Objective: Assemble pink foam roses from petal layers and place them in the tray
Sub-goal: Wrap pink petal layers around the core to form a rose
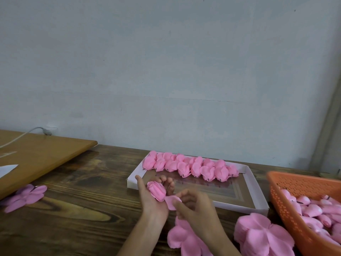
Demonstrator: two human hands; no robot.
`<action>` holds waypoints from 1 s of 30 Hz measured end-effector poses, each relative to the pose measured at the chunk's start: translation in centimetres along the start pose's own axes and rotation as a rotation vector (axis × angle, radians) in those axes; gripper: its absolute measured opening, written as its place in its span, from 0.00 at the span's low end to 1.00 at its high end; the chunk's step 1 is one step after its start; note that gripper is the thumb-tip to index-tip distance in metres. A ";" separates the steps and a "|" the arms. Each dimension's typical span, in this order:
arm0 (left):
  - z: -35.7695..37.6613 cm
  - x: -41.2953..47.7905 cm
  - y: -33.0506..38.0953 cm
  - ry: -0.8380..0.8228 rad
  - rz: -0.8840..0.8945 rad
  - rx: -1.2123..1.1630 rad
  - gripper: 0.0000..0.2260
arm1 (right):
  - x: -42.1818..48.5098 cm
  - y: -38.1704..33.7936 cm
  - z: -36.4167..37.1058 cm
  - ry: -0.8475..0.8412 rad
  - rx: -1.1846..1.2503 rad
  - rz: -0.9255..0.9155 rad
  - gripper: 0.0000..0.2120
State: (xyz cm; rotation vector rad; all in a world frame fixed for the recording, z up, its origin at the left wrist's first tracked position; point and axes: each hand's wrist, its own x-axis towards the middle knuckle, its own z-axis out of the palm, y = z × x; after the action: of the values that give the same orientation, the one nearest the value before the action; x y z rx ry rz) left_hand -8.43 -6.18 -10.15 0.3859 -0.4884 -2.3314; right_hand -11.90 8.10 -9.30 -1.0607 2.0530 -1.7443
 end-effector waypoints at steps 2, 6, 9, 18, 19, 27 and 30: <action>-0.1 0.0 -0.1 -0.015 -0.004 -0.007 0.36 | -0.1 -0.3 0.0 -0.010 0.053 0.010 0.03; 0.2 -0.1 -0.4 0.002 -0.013 0.004 0.34 | -0.1 -1.0 0.1 -0.039 0.200 0.027 0.12; 0.3 -0.3 -0.5 -0.003 -0.005 0.046 0.33 | -0.1 -1.1 0.4 -0.065 0.288 0.014 0.14; 0.7 -1.0 -0.3 -0.038 -0.041 0.020 0.33 | 0.0 -0.5 0.9 -0.079 0.229 -0.035 0.09; 0.8 -0.9 -0.3 -0.033 -0.044 0.031 0.33 | 0.0 -0.4 1.0 -0.064 0.188 -0.052 0.09; 1.1 -1.3 -0.8 -0.053 -0.034 0.068 0.32 | 0.1 0.2 0.9 0.084 -0.086 -0.205 0.13; 1.3 -1.4 -1.0 -0.060 -0.037 0.090 0.34 | 0.0 0.3 1.1 0.107 -0.086 -0.239 0.13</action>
State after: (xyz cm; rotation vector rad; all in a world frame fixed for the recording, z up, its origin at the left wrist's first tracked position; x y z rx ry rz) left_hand -8.56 -4.26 -9.28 0.3708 -0.6221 -2.3683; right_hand -11.37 7.27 -9.85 -1.3131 2.1584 -1.8766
